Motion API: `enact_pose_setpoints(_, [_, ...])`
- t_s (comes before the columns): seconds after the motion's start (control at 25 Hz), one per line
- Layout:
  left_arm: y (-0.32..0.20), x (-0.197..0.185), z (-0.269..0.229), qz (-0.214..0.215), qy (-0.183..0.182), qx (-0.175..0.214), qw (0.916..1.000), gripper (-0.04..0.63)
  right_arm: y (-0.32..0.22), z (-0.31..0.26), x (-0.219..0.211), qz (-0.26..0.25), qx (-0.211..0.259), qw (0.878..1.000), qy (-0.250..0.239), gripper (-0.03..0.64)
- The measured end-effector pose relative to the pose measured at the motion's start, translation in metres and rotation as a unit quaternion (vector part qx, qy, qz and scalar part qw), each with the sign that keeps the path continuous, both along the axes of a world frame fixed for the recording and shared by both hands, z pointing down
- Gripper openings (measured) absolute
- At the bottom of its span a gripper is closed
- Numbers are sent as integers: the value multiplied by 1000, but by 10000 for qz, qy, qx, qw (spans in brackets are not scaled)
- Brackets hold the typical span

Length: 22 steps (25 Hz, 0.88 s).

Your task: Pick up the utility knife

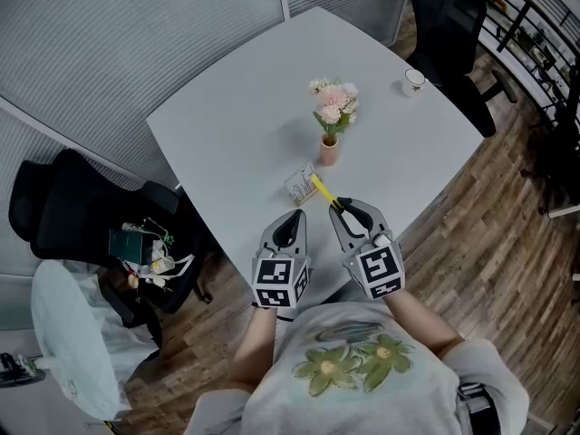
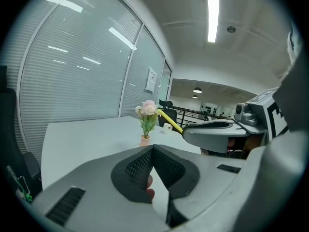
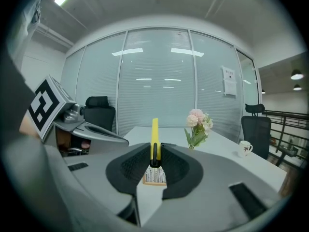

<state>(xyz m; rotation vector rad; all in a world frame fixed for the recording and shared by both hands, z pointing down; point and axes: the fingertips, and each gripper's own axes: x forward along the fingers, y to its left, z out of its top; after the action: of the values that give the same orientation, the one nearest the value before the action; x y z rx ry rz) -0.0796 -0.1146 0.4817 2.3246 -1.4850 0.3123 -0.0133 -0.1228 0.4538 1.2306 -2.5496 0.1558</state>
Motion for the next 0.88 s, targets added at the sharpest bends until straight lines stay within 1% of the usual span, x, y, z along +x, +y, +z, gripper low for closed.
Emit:
enact_pose_setpoints(0.36, [0,0,0,73,3,10,10000,0,1,-9,-1,87,56,9999,-135,66])
enact_pose_setpoints(0.88, [3,1,1,214,-8,41,9998,0,5,-10,-3,133,94,9998,-139,66])
